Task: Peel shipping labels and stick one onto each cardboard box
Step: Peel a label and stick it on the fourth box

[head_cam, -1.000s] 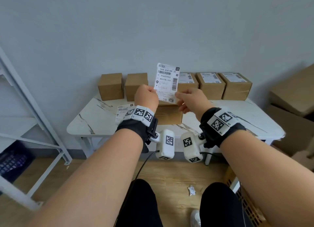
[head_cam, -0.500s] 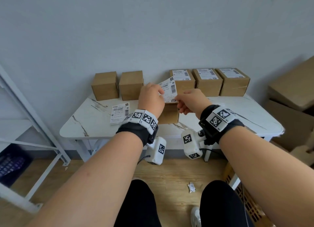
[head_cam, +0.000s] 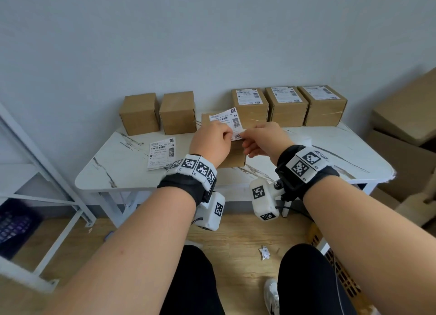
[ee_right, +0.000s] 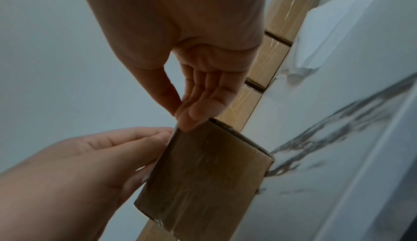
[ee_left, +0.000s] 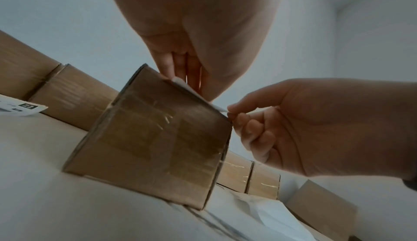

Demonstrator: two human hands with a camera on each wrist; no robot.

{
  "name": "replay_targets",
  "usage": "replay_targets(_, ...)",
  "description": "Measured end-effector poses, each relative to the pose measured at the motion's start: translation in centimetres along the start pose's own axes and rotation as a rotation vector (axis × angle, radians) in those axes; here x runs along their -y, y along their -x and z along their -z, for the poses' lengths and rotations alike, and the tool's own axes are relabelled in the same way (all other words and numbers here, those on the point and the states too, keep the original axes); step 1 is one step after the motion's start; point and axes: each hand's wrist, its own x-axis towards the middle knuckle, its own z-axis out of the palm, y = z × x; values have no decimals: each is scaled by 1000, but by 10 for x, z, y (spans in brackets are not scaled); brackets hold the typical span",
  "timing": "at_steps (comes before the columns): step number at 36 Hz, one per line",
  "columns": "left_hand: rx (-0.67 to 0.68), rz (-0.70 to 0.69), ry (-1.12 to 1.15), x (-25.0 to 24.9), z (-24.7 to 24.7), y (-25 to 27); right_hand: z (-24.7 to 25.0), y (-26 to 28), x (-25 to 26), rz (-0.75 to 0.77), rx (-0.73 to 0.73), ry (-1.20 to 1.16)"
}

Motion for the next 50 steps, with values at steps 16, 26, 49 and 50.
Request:
replay_targets(16,-35,68,108,0,-5,6,-5,5,-7,-3,-5,-128)
replay_targets(26,-3,113,171,0,-1,5,-1,7,-11,14,44,-203)
replay_targets(49,1,194,176,-4,1,3,0,5,-15,18,77,-280)
replay_targets(50,1,206,182,-4,1,2,0,5,-15,18,77,-281)
